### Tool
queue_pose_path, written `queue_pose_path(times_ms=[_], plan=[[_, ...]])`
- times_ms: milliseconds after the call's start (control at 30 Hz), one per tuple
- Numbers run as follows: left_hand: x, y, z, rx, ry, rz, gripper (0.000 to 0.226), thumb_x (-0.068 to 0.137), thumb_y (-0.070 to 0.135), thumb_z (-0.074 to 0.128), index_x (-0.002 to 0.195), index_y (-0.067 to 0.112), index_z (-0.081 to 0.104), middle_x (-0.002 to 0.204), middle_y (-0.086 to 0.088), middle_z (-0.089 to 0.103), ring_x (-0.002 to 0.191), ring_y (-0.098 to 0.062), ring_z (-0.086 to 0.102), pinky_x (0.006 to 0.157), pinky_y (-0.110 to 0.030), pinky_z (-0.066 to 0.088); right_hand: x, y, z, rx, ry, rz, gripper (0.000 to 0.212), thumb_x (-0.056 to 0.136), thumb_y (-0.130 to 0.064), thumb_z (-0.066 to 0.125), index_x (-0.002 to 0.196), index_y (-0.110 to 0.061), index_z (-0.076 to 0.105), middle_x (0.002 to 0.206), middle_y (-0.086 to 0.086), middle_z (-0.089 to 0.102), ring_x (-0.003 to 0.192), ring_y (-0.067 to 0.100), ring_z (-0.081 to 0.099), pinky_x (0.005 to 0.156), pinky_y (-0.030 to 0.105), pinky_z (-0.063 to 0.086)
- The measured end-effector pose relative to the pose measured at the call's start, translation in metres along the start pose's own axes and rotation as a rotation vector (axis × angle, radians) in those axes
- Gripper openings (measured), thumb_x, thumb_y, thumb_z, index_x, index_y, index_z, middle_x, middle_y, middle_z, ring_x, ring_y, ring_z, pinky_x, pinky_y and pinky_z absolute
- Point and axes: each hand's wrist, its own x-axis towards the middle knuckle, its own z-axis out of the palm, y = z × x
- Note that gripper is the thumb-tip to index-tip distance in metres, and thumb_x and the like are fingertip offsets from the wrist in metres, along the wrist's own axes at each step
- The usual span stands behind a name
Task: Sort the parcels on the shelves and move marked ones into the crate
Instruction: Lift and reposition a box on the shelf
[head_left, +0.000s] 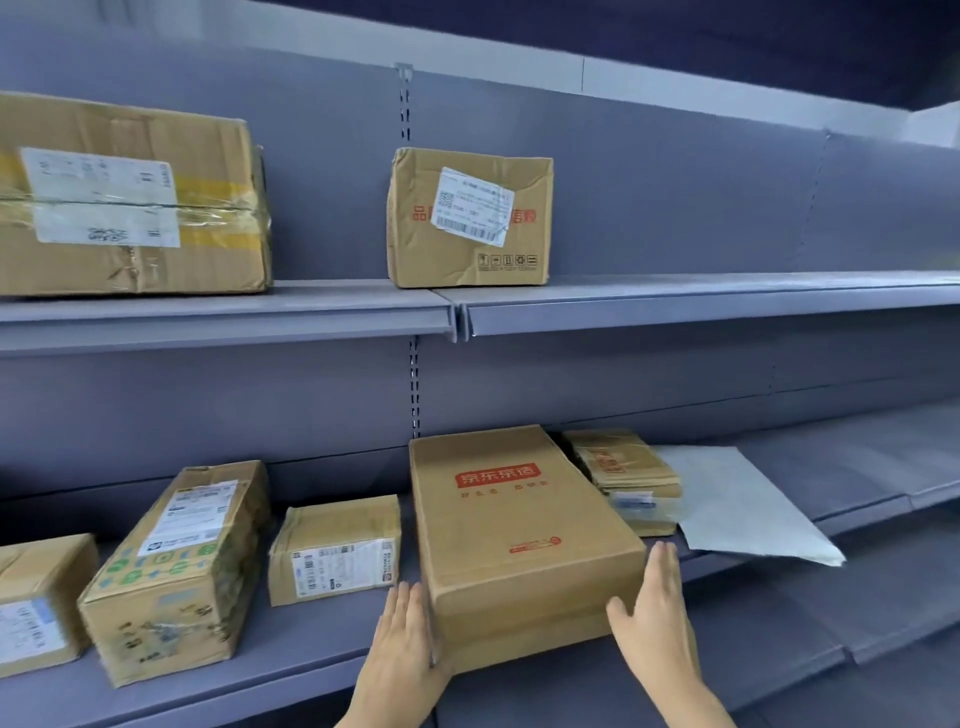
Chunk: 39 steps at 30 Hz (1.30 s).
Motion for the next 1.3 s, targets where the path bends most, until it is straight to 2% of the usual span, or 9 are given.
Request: queue_pose_path(times_ms=[167, 333, 433, 500, 667, 833, 967, 1167, 1300], plan=[[0.003, 0.017, 0.025, -0.431, 0.063, -0.267, 0.069, 0.086, 0.019, 0.056, 0.143, 0.012, 0.019, 0.136, -0.006, 0.041, 0.126, -0.023, 0.04, 0.099, -0.025, 0.035, 0.04, 0.041, -0.005, 0.139, -0.326, 0.133, 0.093, 0.084, -0.025, 0.061, 0.148, -0.011, -0.004, 0.157, 0.004, 0.008, 0.142, 0.022, 0.02, 0.108, 0.03, 0.026], [-0.004, 0.04, 0.032, -0.668, 0.09, -0.462, 0.079, 0.08, 0.017, 0.066, 0.144, 0.024, 0.021, 0.124, 0.001, 0.052, 0.101, -0.012, 0.052, 0.085, -0.018, 0.038, 0.064, 0.057, -0.004, 0.179, -0.623, 0.113, 0.089, 0.076, -0.032, 0.065, 0.146, -0.015, 0.011, 0.145, 0.003, 0.037, 0.128, 0.02, 0.04, 0.101, 0.028, 0.037], [-0.013, 0.049, 0.028, -0.774, 0.201, -0.381, 0.077, 0.074, 0.013, 0.067, 0.139, 0.031, 0.031, 0.109, 0.022, 0.056, 0.089, 0.007, 0.051, 0.076, -0.014, 0.039, 0.065, 0.058, -0.014, 0.286, -0.574, 0.058, 0.089, 0.079, -0.031, 0.065, 0.147, -0.021, 0.009, 0.146, 0.0, 0.037, 0.129, 0.019, 0.039, 0.098, 0.026, 0.036], [-0.022, 0.055, 0.022, -0.866, 0.287, -0.268, 0.074, 0.071, 0.008, 0.067, 0.131, 0.04, 0.038, 0.112, 0.03, 0.054, 0.1, 0.011, 0.049, 0.08, -0.017, 0.041, 0.061, 0.058, -0.023, 0.416, -0.498, -0.032, 0.087, 0.079, -0.026, 0.068, 0.147, -0.025, 0.013, 0.144, -0.004, 0.04, 0.128, 0.018, 0.041, 0.096, 0.027, 0.036], [-0.037, 0.078, -0.011, -0.978, 0.426, -0.053, 0.068, 0.073, 0.02, 0.069, 0.125, 0.055, 0.041, 0.122, 0.026, 0.056, 0.106, 0.006, 0.056, 0.08, -0.018, 0.046, 0.052, 0.042, -0.057, 0.631, -0.31, -0.265, 0.088, 0.076, -0.02, 0.072, 0.145, -0.036, 0.018, 0.143, -0.013, 0.038, 0.129, 0.008, 0.038, 0.101, 0.023, 0.03], [-0.05, 0.096, -0.047, -0.998, 0.496, 0.185, 0.087, 0.061, 0.034, 0.078, 0.133, 0.052, 0.033, 0.13, 0.015, 0.054, 0.115, -0.005, 0.055, 0.084, -0.015, 0.048, 0.045, 0.017, -0.109, 0.801, -0.167, -0.479, 0.077, 0.067, -0.034, 0.077, 0.119, -0.065, 0.03, 0.125, -0.043, 0.039, 0.124, -0.007, 0.041, 0.103, 0.024, 0.035], [-0.051, 0.106, -0.071, -0.983, 0.574, 0.322, 0.079, 0.07, 0.016, 0.073, 0.133, 0.048, 0.036, 0.123, 0.015, 0.058, 0.11, -0.002, 0.056, 0.079, -0.013, 0.049, 0.037, -0.004, -0.134, 0.861, -0.096, -0.555, 0.069, 0.059, -0.062, 0.07, 0.119, -0.059, 0.035, 0.129, -0.034, 0.043, 0.127, 0.0, 0.042, 0.107, 0.032, 0.038], [-0.05, 0.113, -0.092, -1.013, 0.653, 0.383, 0.069, 0.068, 0.034, 0.073, 0.13, 0.043, 0.044, 0.118, 0.013, 0.063, 0.104, -0.002, 0.06, 0.075, -0.013, 0.05, 0.036, -0.019, -0.142, 0.918, 0.002, -0.55, 0.089, 0.054, -0.077, 0.064, 0.133, -0.042, 0.041, 0.127, -0.023, 0.054, 0.103, -0.012, 0.055, 0.091, 0.009, 0.043], [-0.04, 0.111, -0.084, -1.041, 0.654, 0.321, 0.063, 0.071, 0.034, 0.072, 0.126, 0.047, 0.044, 0.114, 0.017, 0.064, 0.103, -0.003, 0.061, 0.072, -0.015, 0.052, 0.044, -0.022, -0.123, 0.888, -0.011, -0.479, 0.082, 0.063, -0.062, 0.063, 0.137, -0.035, 0.038, 0.131, -0.005, 0.055, 0.121, 0.011, 0.051, 0.103, 0.043, 0.042]])
